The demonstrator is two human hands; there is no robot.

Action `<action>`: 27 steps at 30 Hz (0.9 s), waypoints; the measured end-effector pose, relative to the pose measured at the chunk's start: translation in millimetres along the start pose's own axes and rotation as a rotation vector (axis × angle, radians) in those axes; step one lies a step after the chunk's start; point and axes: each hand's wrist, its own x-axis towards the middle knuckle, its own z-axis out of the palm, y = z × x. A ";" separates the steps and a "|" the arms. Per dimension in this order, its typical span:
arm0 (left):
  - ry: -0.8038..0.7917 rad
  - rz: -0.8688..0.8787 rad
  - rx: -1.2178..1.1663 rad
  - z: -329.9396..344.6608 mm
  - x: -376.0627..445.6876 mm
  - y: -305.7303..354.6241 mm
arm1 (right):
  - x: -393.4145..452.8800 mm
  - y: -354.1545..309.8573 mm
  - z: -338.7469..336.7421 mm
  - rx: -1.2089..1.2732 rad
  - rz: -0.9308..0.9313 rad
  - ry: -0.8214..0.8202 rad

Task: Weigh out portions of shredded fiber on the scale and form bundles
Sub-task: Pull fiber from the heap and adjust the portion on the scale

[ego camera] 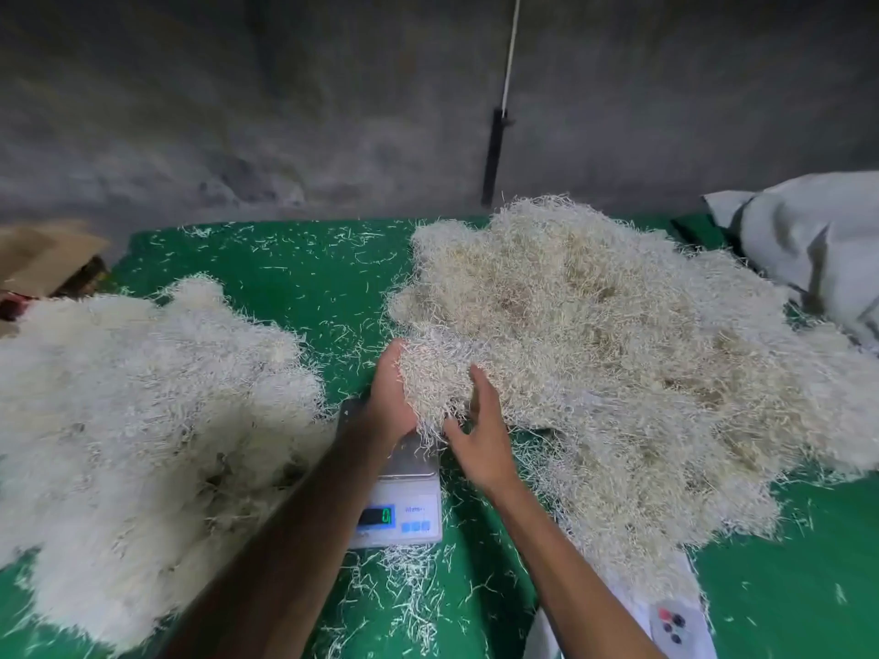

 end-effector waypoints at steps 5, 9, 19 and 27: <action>-0.266 -0.035 0.141 -8.5 -23.1 41.2 | 46.1 -18.8 -7.3 -0.639 0.047 -0.033; -0.283 -0.052 0.081 -12.4 -39.4 63.3 | 72.1 -43.2 -38.7 -0.951 -0.079 -0.037; -0.248 -0.008 -0.093 14.2 -31.7 98.3 | 76.5 -4.6 -28.6 -0.534 0.265 -0.050; -0.219 0.007 -0.189 43.5 -2.7 103.0 | 89.7 25.8 -33.2 -0.538 0.407 -0.051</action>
